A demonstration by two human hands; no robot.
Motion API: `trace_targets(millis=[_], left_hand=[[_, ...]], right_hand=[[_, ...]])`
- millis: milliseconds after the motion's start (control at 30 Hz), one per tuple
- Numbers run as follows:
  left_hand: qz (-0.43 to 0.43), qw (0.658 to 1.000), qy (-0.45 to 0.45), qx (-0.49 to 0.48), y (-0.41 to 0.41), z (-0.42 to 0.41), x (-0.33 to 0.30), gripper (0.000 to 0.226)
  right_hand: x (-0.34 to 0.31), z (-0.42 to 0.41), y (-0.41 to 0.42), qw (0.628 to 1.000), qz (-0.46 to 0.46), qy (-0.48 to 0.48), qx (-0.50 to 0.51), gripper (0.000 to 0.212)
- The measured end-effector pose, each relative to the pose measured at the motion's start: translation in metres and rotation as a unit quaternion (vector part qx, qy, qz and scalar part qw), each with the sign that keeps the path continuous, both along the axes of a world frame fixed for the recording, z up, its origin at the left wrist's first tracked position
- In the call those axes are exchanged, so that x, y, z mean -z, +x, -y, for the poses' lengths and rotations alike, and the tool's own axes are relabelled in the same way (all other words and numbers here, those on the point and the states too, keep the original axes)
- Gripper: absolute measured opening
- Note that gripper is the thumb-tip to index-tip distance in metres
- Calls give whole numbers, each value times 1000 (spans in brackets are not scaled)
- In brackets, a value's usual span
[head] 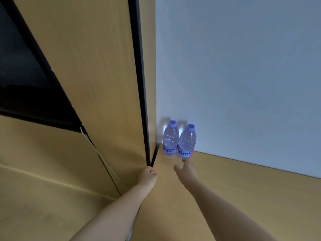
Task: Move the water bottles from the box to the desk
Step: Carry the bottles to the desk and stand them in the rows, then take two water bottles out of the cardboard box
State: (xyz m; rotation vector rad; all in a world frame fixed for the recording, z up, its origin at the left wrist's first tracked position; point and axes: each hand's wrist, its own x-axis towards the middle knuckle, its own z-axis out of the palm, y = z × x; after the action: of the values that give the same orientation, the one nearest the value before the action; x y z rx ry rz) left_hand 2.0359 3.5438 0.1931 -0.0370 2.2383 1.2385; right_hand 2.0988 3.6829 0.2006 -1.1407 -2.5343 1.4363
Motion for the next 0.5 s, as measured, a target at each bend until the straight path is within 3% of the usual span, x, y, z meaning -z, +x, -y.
trace_targets(millis=[267, 500], left_hand=[[-85, 985, -143, 42, 54, 109, 0, 21], [-103, 945, -304, 68, 94, 213, -13, 27]], right_hand=[[7, 78, 33, 981, 35, 66, -181, 52], [-2, 176, 26, 939, 47, 108, -322, 51]])
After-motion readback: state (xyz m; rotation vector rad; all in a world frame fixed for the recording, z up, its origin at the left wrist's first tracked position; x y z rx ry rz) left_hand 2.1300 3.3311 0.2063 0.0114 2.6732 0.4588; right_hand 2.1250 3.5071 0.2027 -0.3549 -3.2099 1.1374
